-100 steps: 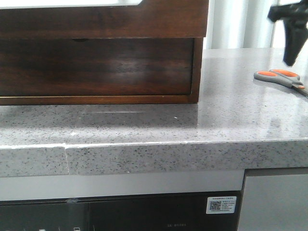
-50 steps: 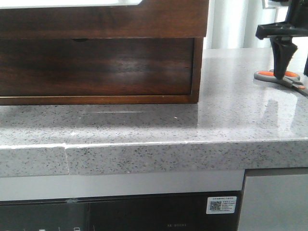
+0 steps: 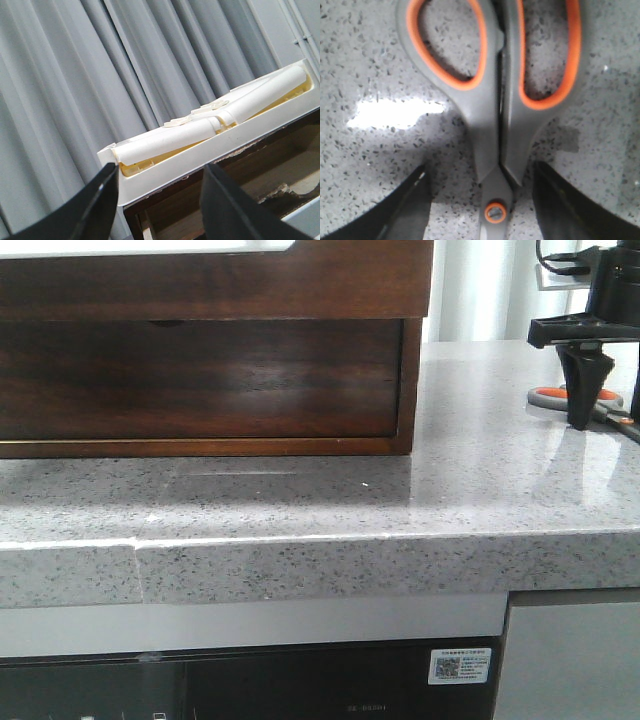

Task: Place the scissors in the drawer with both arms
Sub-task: 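Close the right gripper on the scissors blade and lift them, then carry the scissors with the right gripper over the open drawer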

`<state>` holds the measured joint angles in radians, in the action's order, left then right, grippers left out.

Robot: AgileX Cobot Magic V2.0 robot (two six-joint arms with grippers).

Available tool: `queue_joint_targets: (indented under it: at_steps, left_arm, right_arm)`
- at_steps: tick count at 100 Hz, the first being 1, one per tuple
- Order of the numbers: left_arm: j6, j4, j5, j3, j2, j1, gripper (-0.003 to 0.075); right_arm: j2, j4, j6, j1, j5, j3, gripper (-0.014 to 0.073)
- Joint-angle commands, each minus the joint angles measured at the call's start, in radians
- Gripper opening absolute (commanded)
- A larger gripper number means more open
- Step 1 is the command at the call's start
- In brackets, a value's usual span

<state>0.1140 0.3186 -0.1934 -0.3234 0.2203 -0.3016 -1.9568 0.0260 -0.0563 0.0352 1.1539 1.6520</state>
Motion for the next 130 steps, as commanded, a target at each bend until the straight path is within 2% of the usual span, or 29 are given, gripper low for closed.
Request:
queue_joint_targets:
  at_steps: [1,8,29,48,69,80,101,118,130]
  left_arm:
    - [-0.01,-0.016,-0.041,-0.037,0.008,-0.001,0.0328]
    - [-0.01,-0.016,-0.037,-0.037,0.008,-0.001,0.0328]
    - [-0.01,-0.016,-0.031,-0.037,0.008,-0.001,0.0328]
    - [-0.01,-0.016,-0.031,-0.037,0.008,-0.001,0.0328]
    - [-0.01,-0.016,-0.031,-0.037,0.008,-0.001,0.0328]
    - [-0.01,-0.016,-0.031,-0.037,0.008,-0.001,0.0328]
    - [-0.01,-0.016,-0.031,-0.037,0.008,-0.001,0.0328]
    - [-0.01,-0.016,-0.031,-0.037,0.008,-0.001,0.0328]
    - [-0.01,-0.016,-0.031,-0.037,0.008,-0.001,0.0328]
  right_arm:
    - [0.045,-0.004,-0.015,0.004,-0.007,0.028,0.0304]
    - [0.045,-0.004,-0.015,0.004,-0.007,0.028,0.0225]
    - [0.045,-0.004,-0.015,0.004,-0.005,0.028,-0.0121]
    - [0.073,-0.001,-0.025,0.004,-0.005,0.028,-0.0122]
    - [0.236,0.003,-0.057,0.002,-0.069,0.028,-0.0124]
    - [0.343,0.1,-0.172,0.002,-0.108,0.03,-0.0124]
    - [0.527,0.381,-0.416,-0.002,-0.157,0.03,-0.0124]
    - [0.644,0.479,-0.555,-0.047,-0.179,0.042,-0.0124]
    - [0.676,0.49,-0.594,-0.144,-0.168,0.092,-0.0124]
